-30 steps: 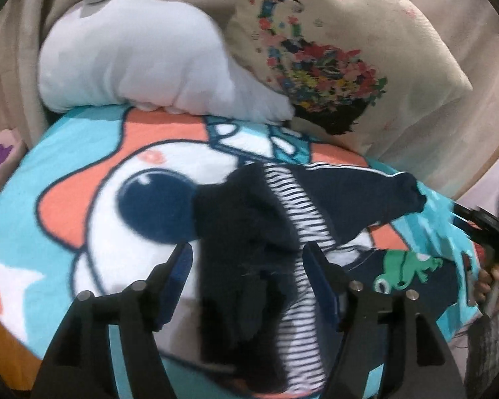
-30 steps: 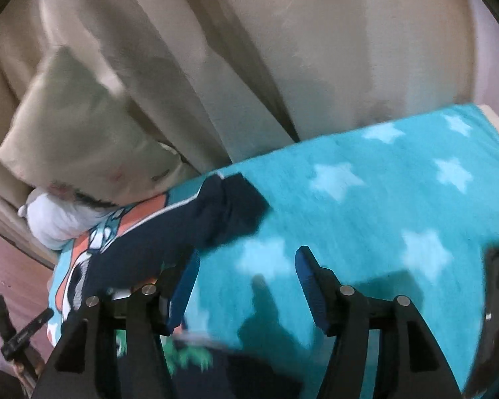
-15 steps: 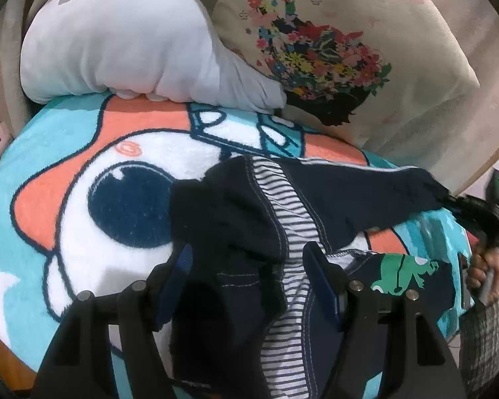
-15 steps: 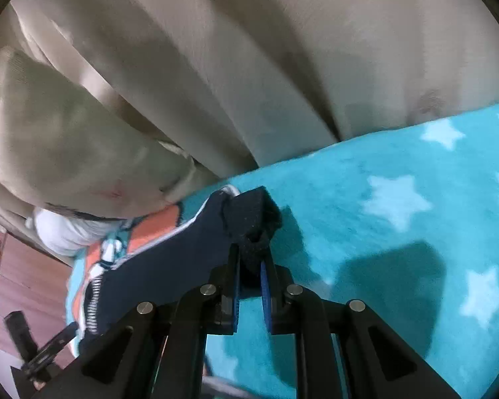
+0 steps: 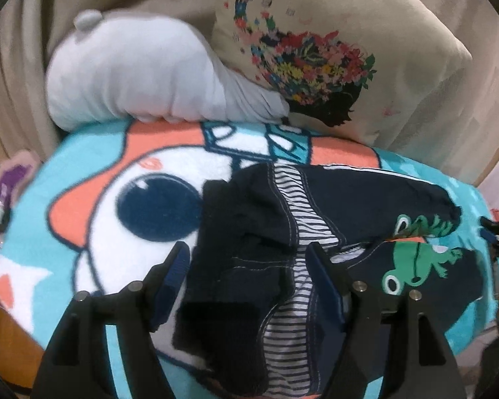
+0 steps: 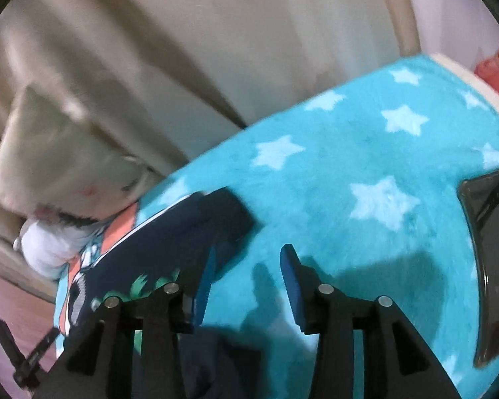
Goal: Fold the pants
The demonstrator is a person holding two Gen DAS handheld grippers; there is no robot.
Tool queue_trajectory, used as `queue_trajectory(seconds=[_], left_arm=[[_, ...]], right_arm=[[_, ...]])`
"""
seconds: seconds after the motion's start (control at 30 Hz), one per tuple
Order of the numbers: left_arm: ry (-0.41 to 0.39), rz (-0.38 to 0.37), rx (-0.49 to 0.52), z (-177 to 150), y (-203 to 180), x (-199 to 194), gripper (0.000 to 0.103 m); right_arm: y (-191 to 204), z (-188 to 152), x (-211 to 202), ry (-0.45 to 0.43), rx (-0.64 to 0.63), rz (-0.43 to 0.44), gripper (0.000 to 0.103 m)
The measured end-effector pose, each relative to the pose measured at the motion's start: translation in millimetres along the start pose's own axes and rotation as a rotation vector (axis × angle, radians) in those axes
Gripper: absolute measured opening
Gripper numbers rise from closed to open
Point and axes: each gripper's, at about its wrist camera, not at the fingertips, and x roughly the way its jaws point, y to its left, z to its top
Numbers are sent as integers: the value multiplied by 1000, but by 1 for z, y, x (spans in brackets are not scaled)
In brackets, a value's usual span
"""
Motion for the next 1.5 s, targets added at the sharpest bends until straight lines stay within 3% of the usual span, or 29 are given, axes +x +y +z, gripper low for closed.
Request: queue_trajectory(seconds=[0.13,0.43,0.93,1.5], left_arm=[[-53,75,45,-11,-10,-12,75],[-87,151,87,-29,-13,-25,75],[-93,145,79,-38,-6,-30,78],[-43,134,82,-35,-6,-12,78]], right_arm=[[39,-36,-13,-50,-104,32,59],[83,-87,12,5,-187,54,59],[77,-95,7,6,-165,21,63],[75,-93,20,32,-163,28,65]])
